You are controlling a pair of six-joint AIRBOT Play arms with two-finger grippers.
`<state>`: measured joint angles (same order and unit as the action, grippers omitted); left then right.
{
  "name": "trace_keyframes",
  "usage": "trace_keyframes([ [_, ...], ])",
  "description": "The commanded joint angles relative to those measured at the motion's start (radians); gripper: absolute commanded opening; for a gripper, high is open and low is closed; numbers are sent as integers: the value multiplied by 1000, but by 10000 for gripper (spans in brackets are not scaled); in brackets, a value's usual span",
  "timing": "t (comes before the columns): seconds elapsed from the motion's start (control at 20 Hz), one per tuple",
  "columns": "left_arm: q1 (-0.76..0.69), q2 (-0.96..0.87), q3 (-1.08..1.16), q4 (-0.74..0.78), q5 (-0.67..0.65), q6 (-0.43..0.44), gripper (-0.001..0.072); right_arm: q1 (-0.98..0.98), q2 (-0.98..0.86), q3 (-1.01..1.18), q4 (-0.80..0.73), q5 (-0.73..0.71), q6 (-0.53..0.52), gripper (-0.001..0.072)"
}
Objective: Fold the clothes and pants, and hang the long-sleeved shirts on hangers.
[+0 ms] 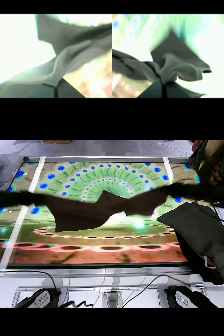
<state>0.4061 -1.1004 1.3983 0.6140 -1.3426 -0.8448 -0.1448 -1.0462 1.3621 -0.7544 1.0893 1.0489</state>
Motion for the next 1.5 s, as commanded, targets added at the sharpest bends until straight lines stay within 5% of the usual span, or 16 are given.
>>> trace_keyframes([
  [0.0,1,129,165,-92,199,0,12,0,219,146,-62,-59,99,8],
  [0.25,1,388,169,-80,563,1,12,0,447,204,-63,-70,170,9],
  [0.45,1,525,168,93,710,0,12,0,561,206,-62,-181,182,9],
  [0.65,1,526,142,201,584,-37,12,0,506,206,-147,-201,229,9],
  [0.9,-8,322,-69,190,211,-83,12,0,182,177,-254,106,361,10],
  [1.05,-79,117,-245,190,225,-54,12,10,-69,84,-235,183,364,10],
  [1.2,-190,-122,-284,188,370,0,12,29,-304,51,-233,99,364,11],
  [1.45,-336,-359,-284,186,878,0,13,41,-514,51,-217,-232,364,11],
])
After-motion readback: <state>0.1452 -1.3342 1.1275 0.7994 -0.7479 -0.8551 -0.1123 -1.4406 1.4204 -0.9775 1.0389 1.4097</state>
